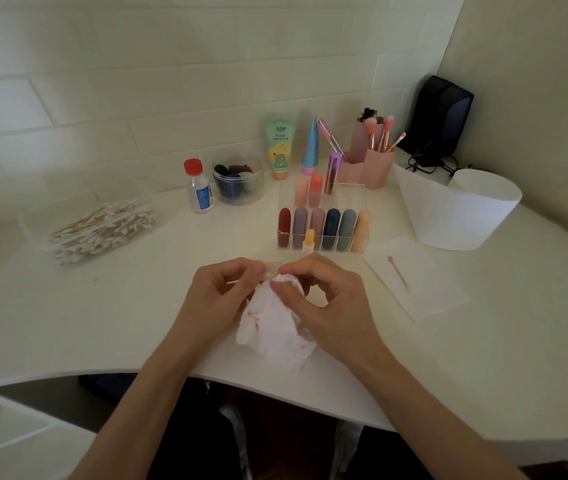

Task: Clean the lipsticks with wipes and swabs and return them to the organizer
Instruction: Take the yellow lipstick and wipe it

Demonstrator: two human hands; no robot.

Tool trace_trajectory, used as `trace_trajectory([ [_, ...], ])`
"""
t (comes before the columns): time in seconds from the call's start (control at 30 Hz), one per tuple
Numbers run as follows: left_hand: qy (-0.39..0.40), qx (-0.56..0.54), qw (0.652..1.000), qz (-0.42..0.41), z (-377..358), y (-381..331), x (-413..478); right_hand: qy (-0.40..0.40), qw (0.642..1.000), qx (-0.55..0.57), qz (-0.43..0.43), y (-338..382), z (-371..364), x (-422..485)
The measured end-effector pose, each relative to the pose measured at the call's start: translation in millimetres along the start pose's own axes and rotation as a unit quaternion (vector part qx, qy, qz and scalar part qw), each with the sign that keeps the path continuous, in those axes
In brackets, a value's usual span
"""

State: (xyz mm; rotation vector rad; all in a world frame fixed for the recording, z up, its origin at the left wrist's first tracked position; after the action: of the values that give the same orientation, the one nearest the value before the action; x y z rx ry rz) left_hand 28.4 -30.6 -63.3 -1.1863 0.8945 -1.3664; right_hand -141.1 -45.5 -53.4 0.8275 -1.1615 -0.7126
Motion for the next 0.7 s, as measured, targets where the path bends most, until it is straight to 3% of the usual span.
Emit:
trace_trajectory([
  [0.17, -0.002, 0.001, 0.999, -0.053, 0.5, -8.0, 0.2, -0.002, 1.0, -0.003, -0.011, -2.7, 1.1, 0.9],
  [0.37, 0.003, -0.004, 1.0, 0.004, -1.1, 0.4, 0.4, -0.002, 1.0, -0.003, -0.008, -2.4, 1.1, 0.3],
  [0.57, -0.001, 0.011, 0.999, -0.046, 1.0, -6.8, 0.3, -0.002, 1.0, 0.01, -0.015, -3.6, 2.7, 1.6],
  [0.7, 0.02, -0.013, 1.0, -0.005, -2.9, -2.7, 0.5, 0.001, 1.0, 0.021, -0.023, -4.8, 3.1, 2.0],
])
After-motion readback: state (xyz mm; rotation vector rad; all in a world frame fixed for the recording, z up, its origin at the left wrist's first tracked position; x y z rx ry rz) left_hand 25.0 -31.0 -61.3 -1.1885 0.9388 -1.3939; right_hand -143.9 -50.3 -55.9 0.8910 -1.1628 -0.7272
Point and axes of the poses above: each hand's wrist, its own x-axis towards the middle knuckle, its own z-axis out of the back of the hand, y = z × x, the point moved 7 cm from there along x, towards the middle knuckle, and after that the axes turned 6 degrees about x, right-handed, at the moved point
